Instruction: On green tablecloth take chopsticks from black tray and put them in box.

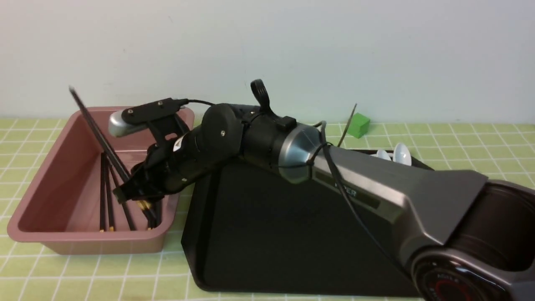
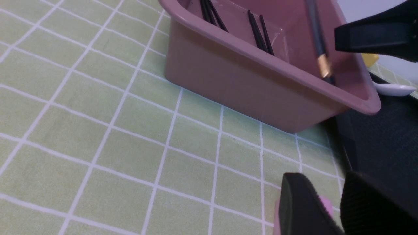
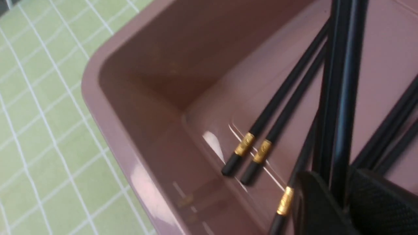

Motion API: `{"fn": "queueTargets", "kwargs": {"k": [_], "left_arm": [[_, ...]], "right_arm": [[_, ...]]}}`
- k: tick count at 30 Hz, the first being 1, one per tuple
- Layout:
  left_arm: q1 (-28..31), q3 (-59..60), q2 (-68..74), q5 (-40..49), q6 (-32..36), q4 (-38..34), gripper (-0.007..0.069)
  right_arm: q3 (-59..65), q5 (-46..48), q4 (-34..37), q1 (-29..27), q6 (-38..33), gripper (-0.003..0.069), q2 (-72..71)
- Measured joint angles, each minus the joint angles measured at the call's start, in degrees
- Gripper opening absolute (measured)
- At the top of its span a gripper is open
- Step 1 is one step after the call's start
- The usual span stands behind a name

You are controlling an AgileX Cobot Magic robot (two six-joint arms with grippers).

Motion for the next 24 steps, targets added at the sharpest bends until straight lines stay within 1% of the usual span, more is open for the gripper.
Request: {"fn": "queueTargets", "kwargs": {"k": [5,8,10,14,15,17,18,20,21,23,24], "left_arm": [[0.00,0.00,0.00,0.00,0.00,0.00,0.0216],[0.00,0.00,0.00,0.00,0.00,0.00,0.0218],[0.00,0.00,0.00,0.00,0.00,0.00,0.0218],[0.00,0.00,0.00,0.00,0.00,0.00,0.0222],[0.00,0.00,0.00,0.00,0.00,0.00,0.0223],[0.00,0.00,0.00,0.00,0.00,0.00,0.0225],[0.00,0.00,0.00,0.00,0.00,0.00,0.0227],[0.00,0.00,0.00,0.00,0.00,0.00,0.0229],[0.00,0.00,0.00,0.00,0.00,0.00,0.0230],[0.00,0.00,0.00,0.00,0.00,0.00,0.0231],[0.00,0.00,0.00,0.00,0.00,0.00,0.0232]], "right_arm": [[-0.04,1.83,-2.06,-0.05,0.00,0.0239,-3.15],[-0.04,3.88,-4.01,-0.17,0.00,0.0235,-6.05],[-0.04,6.09,-6.62,-0.17,0.00,0.0223,-8.73],[-0.04,13.04,-14.47,-0.17,0.00,0.0182,-16.21],[-0.04,16.33,-17.40,-0.17,0.00,0.0168,-18.54],[-0.06,19.43,-19.92,-0.17,0.00,0.0156,-21.42],[-0.12,25.43,-24.42,-0.17,0.00,0.0132,-25.39],[-0.12,31.85,-29.45,-0.17,0.00,0.0102,-30.21],[-0.12,32.36,-29.97,-0.17,0.00,0.0099,-30.68],[-0.13,35.35,-36.33,-0.17,0.52,0.0067,-35.50],[-0.13,35.98,-40.75,-0.21,1.70,0.0050,-38.39]]}}
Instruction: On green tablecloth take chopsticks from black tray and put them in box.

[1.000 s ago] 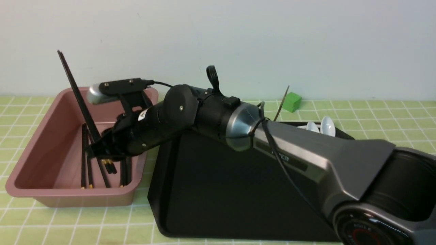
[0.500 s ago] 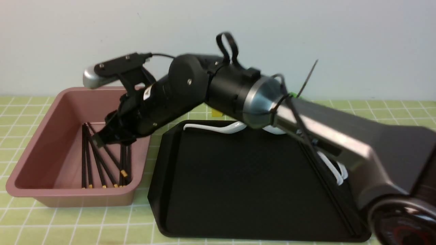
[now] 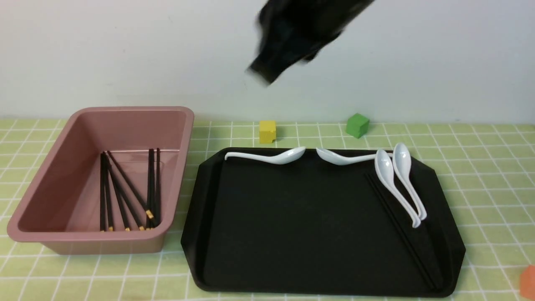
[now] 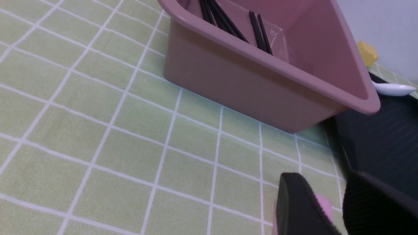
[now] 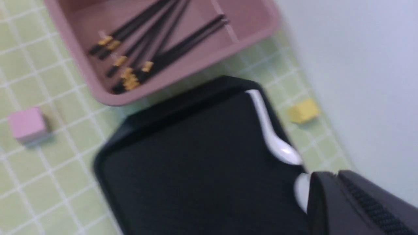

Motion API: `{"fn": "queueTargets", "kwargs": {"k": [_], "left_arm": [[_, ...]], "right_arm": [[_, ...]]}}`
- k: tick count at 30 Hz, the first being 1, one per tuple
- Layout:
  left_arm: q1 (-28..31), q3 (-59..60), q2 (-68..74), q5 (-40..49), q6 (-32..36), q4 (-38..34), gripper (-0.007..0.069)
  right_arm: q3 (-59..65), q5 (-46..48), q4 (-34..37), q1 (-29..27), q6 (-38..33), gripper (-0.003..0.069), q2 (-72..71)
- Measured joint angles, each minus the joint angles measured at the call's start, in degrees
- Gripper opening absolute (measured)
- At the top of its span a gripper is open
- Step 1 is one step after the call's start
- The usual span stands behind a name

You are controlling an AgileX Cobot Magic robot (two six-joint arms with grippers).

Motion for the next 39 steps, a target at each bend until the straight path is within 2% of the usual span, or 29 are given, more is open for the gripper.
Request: {"fn": "queueTargets", "kwargs": {"k": [5,12,15,16,21,23,30,34,39], "left_arm": [[0.00,0.00,0.00,0.00,0.00,0.00,0.0232],[0.00,0.00,0.00,0.00,0.00,0.00,0.0228],[0.00,0.00,0.00,0.00,0.00,0.00,0.0228],[0.00,0.00,0.00,0.00,0.00,0.00,0.0229],[0.00,0.00,0.00,0.00,0.00,0.00,0.0231],[0.00,0.00,0.00,0.00,0.00,0.00,0.0235],[0.00,0.00,0.00,0.00,0.00,0.00,0.0238],[0.00,0.00,0.00,0.00,0.00,0.00,0.0238],[0.00,0.00,0.00,0.00,0.00,0.00,0.0238]], "right_arm": [[0.00,0.64,-9.40,-2.11,7.62,0.0002,-9.79],[6.21,0.64,-10.27,-4.17,14.33,-0.0003,-26.56],[15.38,0.64,-9.22,-4.17,16.52,-0.0003,-35.73],[21.84,0.64,-8.88,-4.17,16.73,-0.0002,-40.68],[39.18,-0.23,-8.83,-4.17,17.18,-0.0001,-50.88],[50.47,-5.24,-8.46,-4.17,19.57,0.0001,-56.50],[71.86,-24.33,-7.98,-4.17,29.95,0.0001,-67.16],[76.60,-28.51,-7.98,-4.17,30.93,0.0003,-69.49],[79.97,-28.95,-7.98,-4.17,31.19,0.0006,-69.96]]}}
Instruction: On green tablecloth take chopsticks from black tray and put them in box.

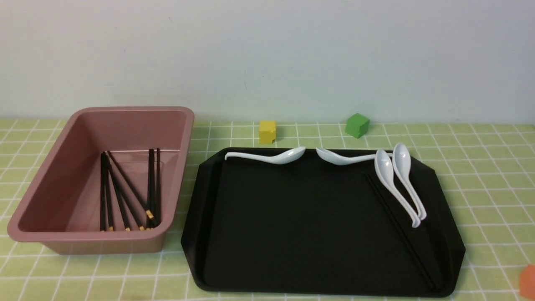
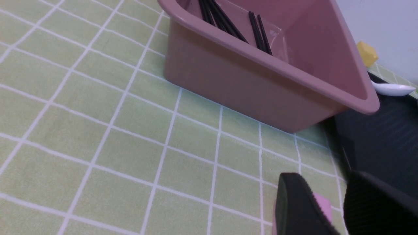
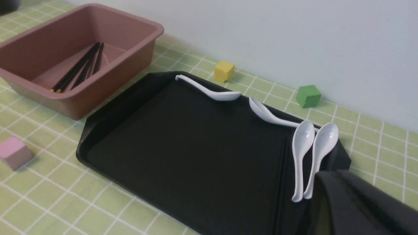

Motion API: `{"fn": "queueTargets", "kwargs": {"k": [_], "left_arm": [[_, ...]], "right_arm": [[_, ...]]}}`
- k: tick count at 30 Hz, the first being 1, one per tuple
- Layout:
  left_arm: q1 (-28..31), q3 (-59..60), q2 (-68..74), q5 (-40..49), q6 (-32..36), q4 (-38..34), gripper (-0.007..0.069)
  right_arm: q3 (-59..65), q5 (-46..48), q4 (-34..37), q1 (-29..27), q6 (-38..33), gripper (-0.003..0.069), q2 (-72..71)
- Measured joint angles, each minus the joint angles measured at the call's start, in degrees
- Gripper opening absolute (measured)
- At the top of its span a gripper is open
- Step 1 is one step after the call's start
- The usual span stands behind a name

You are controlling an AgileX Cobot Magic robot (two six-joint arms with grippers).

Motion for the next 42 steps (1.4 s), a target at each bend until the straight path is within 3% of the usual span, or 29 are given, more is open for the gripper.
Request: {"fn": "queueTargets", "kwargs": {"k": [15,20,25,27,30,35,42], "left_arm": [[0.00,0.00,0.00,0.00,0.00,0.00,0.0238],[0.00,0.00,0.00,0.00,0.00,0.00,0.0238],[0.00,0.00,0.00,0.00,0.00,0.00,0.0238],[0.00,0.00,0.00,0.00,0.00,0.00,0.0238],[0.00,0.00,0.00,0.00,0.00,0.00,0.0238],[0.00,0.00,0.00,0.00,0.00,0.00,0.0238],[0.00,0.00,0.00,0.00,0.00,0.00,0.0238]], "right_arm": [[3.03,-0.82,0.08,0.00,0.00,0.0019,-0.01],[9.29,-14.65,1.95,0.00,-2.45,0.0022,-0.06],[19.43,-27.36,8.24,-1.23,-12.26,0.0031,-2.95],[23.23,-28.98,12.55,-3.37,-15.52,0.0034,-5.41],[29.41,-29.77,18.28,-11.00,-17.64,0.0034,-11.22],[35.70,-29.82,19.11,-24.40,-17.81,0.0041,-19.72],[41.55,-29.79,19.11,-36.11,-17.81,0.0050,-26.33]]}}
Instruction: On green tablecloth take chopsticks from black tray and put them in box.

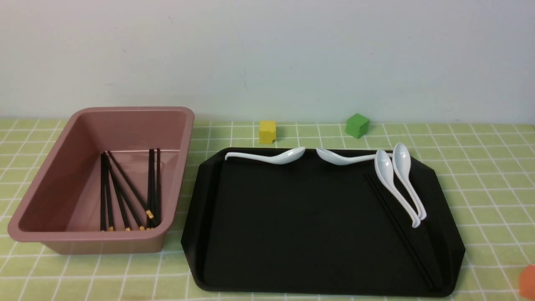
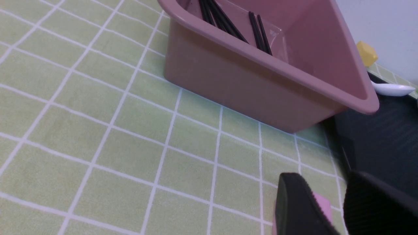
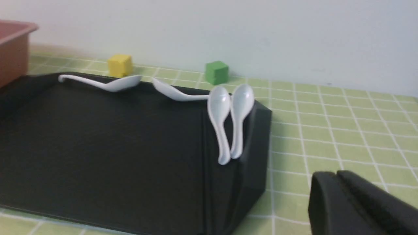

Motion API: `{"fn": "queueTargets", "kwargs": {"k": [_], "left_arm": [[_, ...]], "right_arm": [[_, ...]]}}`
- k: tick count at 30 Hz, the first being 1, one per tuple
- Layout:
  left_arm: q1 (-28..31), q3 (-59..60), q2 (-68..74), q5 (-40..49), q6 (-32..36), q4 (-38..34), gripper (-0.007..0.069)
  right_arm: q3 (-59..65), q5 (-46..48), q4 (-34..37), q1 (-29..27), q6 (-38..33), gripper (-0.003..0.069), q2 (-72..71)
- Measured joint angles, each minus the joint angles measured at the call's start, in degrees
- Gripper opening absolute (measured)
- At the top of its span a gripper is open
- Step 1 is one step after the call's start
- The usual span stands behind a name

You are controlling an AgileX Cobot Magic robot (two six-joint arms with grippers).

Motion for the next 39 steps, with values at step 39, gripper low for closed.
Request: {"fn": "queueTargets", "kwargs": {"k": [39], "left_arm": [[0.00,0.00,0.00,0.00,0.00,0.00,0.0238]], "right_arm": [[2.29,7.39,0.00,-1.69,-0.06,0.0097,-1.48]]}}
